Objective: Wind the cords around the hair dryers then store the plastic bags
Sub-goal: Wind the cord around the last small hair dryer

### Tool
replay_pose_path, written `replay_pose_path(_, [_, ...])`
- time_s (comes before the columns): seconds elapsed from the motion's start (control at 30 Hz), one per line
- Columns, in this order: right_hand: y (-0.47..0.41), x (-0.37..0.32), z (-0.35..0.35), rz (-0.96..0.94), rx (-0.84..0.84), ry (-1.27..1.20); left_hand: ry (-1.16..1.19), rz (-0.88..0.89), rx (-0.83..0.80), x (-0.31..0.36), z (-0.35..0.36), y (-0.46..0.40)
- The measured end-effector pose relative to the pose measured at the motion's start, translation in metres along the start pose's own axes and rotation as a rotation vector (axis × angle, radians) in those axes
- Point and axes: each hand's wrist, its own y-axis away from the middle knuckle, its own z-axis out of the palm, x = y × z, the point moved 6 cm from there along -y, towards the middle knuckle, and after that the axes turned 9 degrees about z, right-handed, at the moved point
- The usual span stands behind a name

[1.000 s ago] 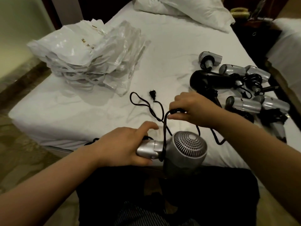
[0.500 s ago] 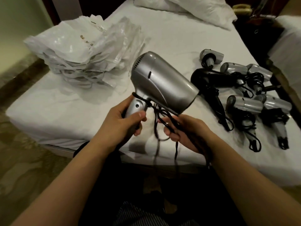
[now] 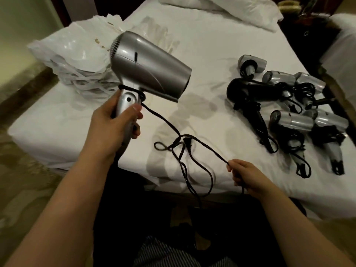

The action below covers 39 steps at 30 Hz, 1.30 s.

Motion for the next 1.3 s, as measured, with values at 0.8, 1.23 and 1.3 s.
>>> replay_pose_path(0.8, [0.047,-0.063,0.108,-0.274,-0.269,-0.069,0.062,0.066,-0.041,0.033,0.021,-0.009])
replay_pose_path(1.23, [0.006,0.044,-0.018,0.175,0.111,0.329,-0.152,0.088,-0.069,0.023,0.025,0.002])
replay_pose_path(1.3, [0.01,0.029,-0.022,0.144,0.195,0.584,-0.132,0.085,-0.088,0.023,0.032,0.004])
